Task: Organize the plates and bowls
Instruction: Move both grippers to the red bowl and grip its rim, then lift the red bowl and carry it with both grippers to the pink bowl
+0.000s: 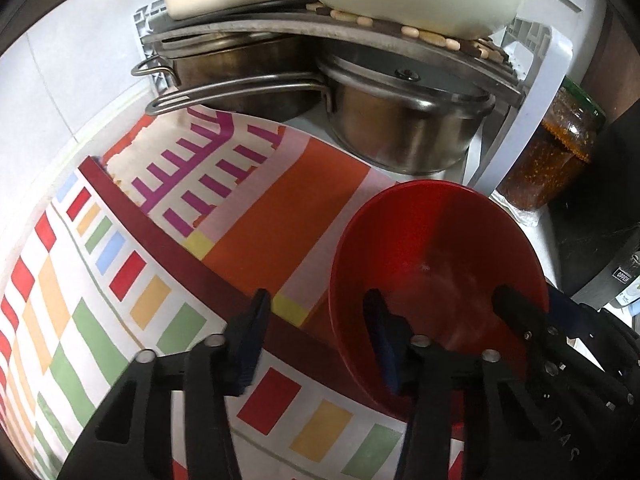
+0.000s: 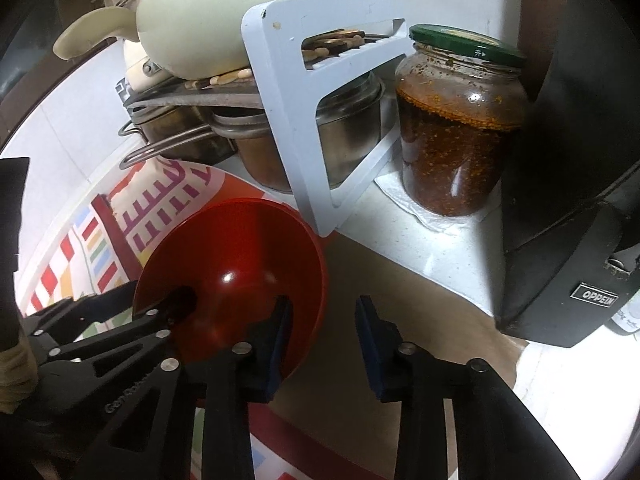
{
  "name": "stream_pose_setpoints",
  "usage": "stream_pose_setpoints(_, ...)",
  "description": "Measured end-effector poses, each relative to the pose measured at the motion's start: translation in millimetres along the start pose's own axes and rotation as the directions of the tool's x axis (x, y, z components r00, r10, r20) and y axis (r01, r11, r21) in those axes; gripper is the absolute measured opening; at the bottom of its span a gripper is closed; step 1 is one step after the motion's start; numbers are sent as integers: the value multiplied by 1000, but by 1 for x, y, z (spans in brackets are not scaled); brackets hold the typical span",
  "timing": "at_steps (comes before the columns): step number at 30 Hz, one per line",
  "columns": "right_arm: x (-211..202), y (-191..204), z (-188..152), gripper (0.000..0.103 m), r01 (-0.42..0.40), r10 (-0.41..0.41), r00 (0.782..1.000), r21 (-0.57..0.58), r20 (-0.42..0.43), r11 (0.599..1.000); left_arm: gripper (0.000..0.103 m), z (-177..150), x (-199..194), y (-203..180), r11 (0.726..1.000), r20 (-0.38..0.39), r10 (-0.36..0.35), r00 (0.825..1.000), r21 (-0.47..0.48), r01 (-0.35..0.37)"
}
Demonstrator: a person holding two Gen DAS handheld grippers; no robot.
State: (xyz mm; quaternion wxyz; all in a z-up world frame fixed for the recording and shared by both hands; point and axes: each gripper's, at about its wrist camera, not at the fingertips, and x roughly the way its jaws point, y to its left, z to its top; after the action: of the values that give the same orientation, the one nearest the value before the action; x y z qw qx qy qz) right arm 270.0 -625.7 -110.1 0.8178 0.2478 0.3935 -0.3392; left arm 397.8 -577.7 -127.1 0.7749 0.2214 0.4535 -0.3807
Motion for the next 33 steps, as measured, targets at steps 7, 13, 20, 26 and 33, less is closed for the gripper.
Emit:
stream_pose_setpoints(7,4,6,3,18,-18,18,1000,-8,-18,1000,16,1,5,-2,998,-18,-65,998,-9,65)
stream_pose_setpoints(13,3,9,4,16,3,-3,1000,-5,-22,1000,14,-1,3,-6,999,-16,-47,999,9,47)
stream_pose_setpoints(20,-5,10,4,15,-4,4,1000,-5,-13,1000,14,-5,-12,-3,998,2,-57,998,-3,57)
stream_pose_setpoints(26,-21,17,4,15,-17,17,1000,-21,12,1000,14,-8,-32,4,998,28,-52,998,-18,53)
stream_pose_setpoints(33,-43,28,0,15,-45,46,998,-48,37,998,14,-16,-60,17,998,58,-37,998,-55,40)
